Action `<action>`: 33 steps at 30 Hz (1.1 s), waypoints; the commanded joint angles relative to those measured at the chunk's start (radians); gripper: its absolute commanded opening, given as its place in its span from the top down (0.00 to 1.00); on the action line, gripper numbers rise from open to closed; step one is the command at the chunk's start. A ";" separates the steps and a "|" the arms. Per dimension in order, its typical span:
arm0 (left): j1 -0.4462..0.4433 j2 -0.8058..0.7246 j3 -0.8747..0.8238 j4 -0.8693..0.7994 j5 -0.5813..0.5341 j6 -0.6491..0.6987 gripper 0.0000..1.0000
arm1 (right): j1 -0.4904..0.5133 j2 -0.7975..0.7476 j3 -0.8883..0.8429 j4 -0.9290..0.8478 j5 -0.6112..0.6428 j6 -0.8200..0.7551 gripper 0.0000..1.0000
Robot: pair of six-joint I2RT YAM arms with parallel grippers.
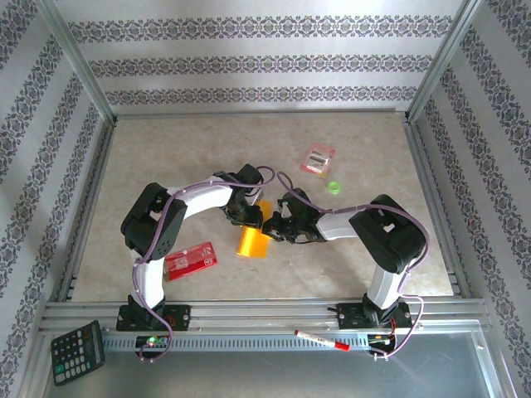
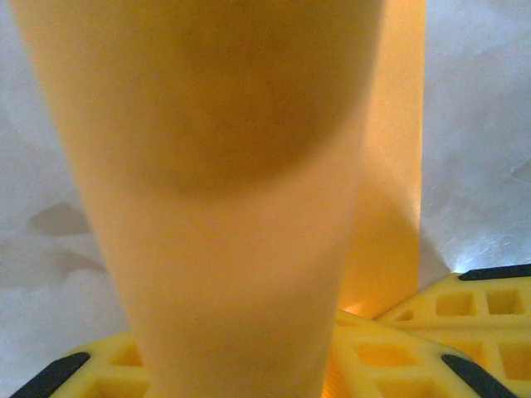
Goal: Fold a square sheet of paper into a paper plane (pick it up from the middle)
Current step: Hold the square sheet of paper at the center of the table.
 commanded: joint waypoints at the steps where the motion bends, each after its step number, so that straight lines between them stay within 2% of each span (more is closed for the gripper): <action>1: 0.004 0.103 -0.095 -0.155 -0.148 -0.008 0.65 | 0.026 0.023 0.002 -0.104 0.082 0.009 1.00; 13: 0.004 0.091 -0.080 -0.163 -0.149 -0.011 0.64 | 0.074 0.052 -0.020 -0.224 0.201 -0.004 1.00; 16: 0.004 0.084 -0.071 -0.164 -0.146 -0.014 0.61 | 0.081 0.063 -0.028 -0.231 0.216 0.002 1.00; 27: 0.014 0.042 -0.035 -0.174 -0.132 -0.021 0.55 | 0.097 0.122 -0.040 -0.207 0.209 0.020 1.00; 33: 0.031 0.012 -0.028 -0.162 -0.086 -0.025 0.55 | 0.093 0.135 -0.048 -0.178 0.190 0.020 1.00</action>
